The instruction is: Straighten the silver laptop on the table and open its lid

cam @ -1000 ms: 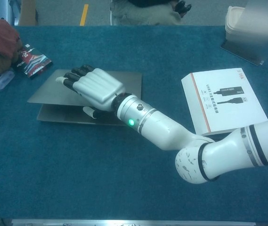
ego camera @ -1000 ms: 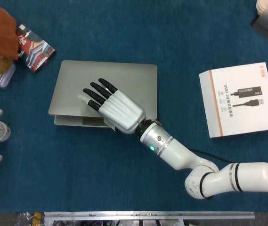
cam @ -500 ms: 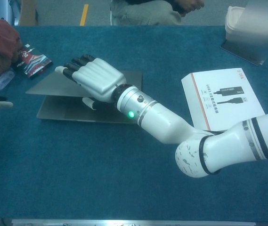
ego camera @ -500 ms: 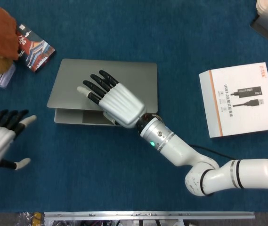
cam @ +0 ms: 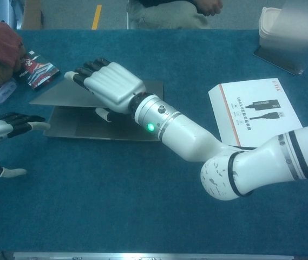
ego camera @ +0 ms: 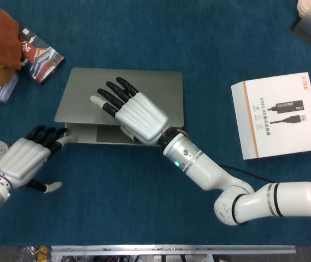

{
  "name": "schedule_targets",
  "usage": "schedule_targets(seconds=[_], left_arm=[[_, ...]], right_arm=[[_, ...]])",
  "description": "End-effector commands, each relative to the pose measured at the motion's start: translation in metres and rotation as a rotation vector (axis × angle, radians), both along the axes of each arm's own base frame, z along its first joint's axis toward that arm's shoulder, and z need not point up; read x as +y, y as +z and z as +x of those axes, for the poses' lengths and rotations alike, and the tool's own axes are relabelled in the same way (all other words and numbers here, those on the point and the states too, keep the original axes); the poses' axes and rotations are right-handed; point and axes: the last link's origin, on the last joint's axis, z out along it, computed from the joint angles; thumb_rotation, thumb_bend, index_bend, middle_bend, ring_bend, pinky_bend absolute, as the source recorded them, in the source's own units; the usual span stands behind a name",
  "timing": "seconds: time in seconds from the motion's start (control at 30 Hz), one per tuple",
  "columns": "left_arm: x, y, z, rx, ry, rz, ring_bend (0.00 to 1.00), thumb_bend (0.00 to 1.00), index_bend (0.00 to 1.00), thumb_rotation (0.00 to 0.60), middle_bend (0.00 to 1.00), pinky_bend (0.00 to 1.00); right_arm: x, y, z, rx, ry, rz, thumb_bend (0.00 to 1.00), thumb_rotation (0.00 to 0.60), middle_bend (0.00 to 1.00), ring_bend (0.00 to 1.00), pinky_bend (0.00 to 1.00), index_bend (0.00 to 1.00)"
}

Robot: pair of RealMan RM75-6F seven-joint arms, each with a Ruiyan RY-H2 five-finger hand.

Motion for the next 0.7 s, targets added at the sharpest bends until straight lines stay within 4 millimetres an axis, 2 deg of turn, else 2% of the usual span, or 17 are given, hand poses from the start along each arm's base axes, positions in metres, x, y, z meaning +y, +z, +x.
schedule_targets(seconds=[0.03,0.47,0.7], left_arm=[[0.005,-0.006,0.004,-0.004,-0.007,-0.011,0.0,0.2,0.03,0.402,0.0,0.0],[0.016,-0.036,0.007,0.02,0.001,-0.076,0.0,0.2,0.03,0.398,0.0,0.0],[0.015,-0.04,0.004,0.034,0.001,-0.086,0.0,0.2,0.03,0.399,0.0,0.0]], right_arm=[[-0.001,0.0,0.0,0.002,-0.001,-0.002,0.39,0.6,0.1,0.01,0.08,0.02],[-0.004,0.002,0.001,0.004,0.002,-0.012,0.39,0.6,0.1,0.01,0.08,0.02],[-0.007,0.004,-0.002,0.013,0.003,-0.026,0.39,0.6,0.1,0.01,0.08,0.02]])
